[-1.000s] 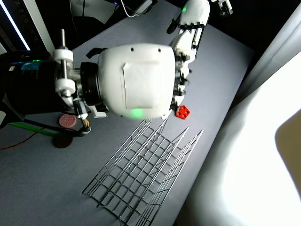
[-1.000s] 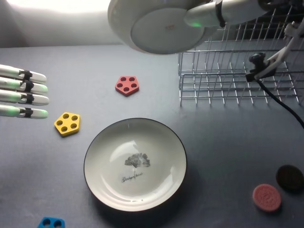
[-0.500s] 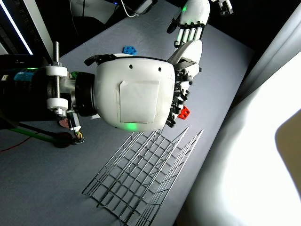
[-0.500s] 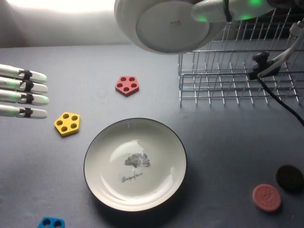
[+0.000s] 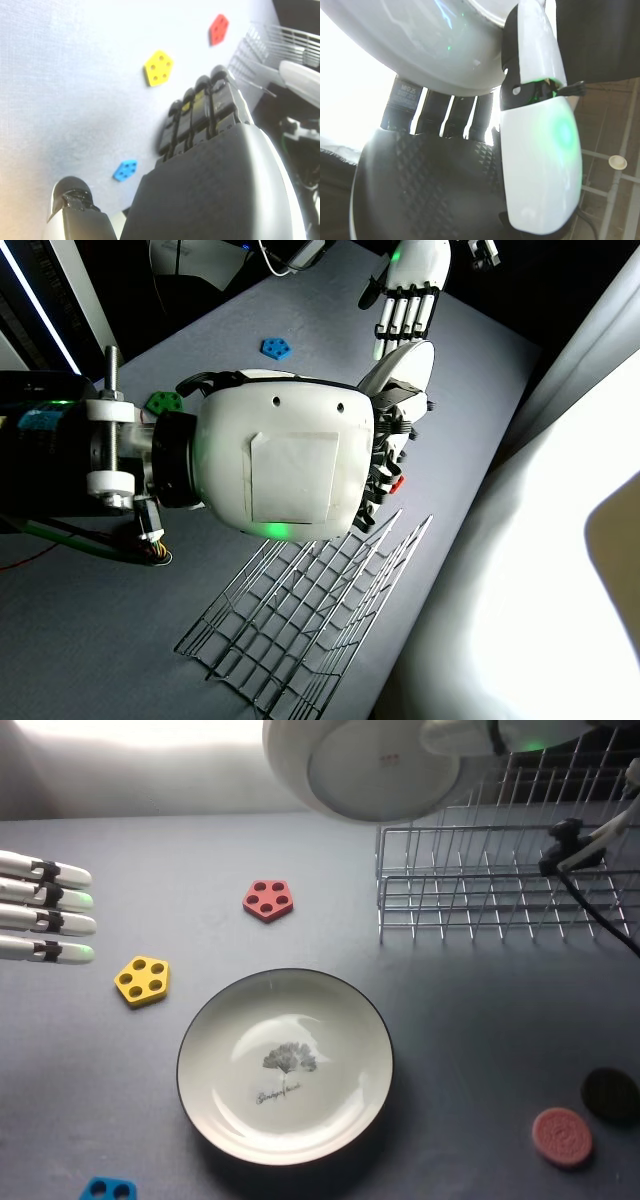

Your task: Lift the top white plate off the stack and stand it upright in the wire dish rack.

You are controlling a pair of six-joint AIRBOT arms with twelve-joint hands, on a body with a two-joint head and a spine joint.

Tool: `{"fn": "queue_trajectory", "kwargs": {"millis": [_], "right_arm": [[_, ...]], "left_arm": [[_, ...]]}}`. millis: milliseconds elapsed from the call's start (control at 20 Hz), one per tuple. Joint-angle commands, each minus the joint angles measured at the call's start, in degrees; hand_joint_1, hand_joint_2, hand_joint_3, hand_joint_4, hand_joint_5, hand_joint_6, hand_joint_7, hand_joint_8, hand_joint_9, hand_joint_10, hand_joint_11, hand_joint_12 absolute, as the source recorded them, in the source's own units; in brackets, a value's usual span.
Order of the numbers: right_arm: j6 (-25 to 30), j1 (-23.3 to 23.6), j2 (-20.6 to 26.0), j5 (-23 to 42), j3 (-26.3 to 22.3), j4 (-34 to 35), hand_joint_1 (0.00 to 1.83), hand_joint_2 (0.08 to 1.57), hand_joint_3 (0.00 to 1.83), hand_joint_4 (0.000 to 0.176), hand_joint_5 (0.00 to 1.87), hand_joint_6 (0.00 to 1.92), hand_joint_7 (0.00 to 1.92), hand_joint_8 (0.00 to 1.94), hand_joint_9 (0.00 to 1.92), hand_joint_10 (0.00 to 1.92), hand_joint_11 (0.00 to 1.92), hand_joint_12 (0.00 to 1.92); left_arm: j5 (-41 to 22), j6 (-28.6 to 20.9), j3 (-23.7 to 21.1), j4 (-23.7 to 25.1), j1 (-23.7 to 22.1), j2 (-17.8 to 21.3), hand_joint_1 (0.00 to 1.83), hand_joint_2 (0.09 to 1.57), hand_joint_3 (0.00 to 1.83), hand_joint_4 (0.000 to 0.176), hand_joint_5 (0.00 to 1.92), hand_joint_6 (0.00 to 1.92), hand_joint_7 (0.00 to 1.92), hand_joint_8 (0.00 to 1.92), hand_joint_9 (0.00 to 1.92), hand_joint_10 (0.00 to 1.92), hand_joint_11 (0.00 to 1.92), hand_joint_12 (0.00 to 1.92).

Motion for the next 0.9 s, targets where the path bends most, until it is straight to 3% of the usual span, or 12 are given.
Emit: {"fn": "queue_trajectory", "kwargs": {"millis": [0, 250, 850], "right_arm": [[1.66, 0.66, 0.89, 8.66, 0.50, 1.77, 1.49, 1.08, 0.00, 0.000, 0.88, 1.16, 1.01, 0.69, 1.05, 0.77, 0.99, 1.32], [2.65, 0.66, 0.63, 8.63, 2.04, 2.05, 1.50, 1.05, 0.00, 0.000, 0.92, 1.08, 1.12, 0.50, 1.11, 0.68, 1.02, 1.27], [8.39, -1.79, 0.20, 8.66, 5.12, -0.66, 1.49, 1.07, 0.00, 0.000, 0.88, 1.14, 1.02, 0.68, 1.06, 0.77, 0.99, 1.32]], "left_arm": [[-2.81, 0.30, 0.22, -4.37, -1.40, 0.51, 0.08, 0.84, 0.00, 0.000, 0.00, 0.00, 0.00, 0.00, 0.00, 0.00, 0.02, 0.01], [-2.81, 0.30, 0.22, -4.38, -1.40, 0.51, 0.11, 0.84, 0.00, 0.000, 0.00, 0.00, 0.00, 0.00, 0.00, 0.00, 0.02, 0.01], [-2.98, 0.30, 0.22, -4.36, -1.40, 0.43, 0.11, 0.84, 0.00, 0.000, 0.00, 0.00, 0.00, 0.00, 0.00, 0.00, 0.03, 0.01]]}}
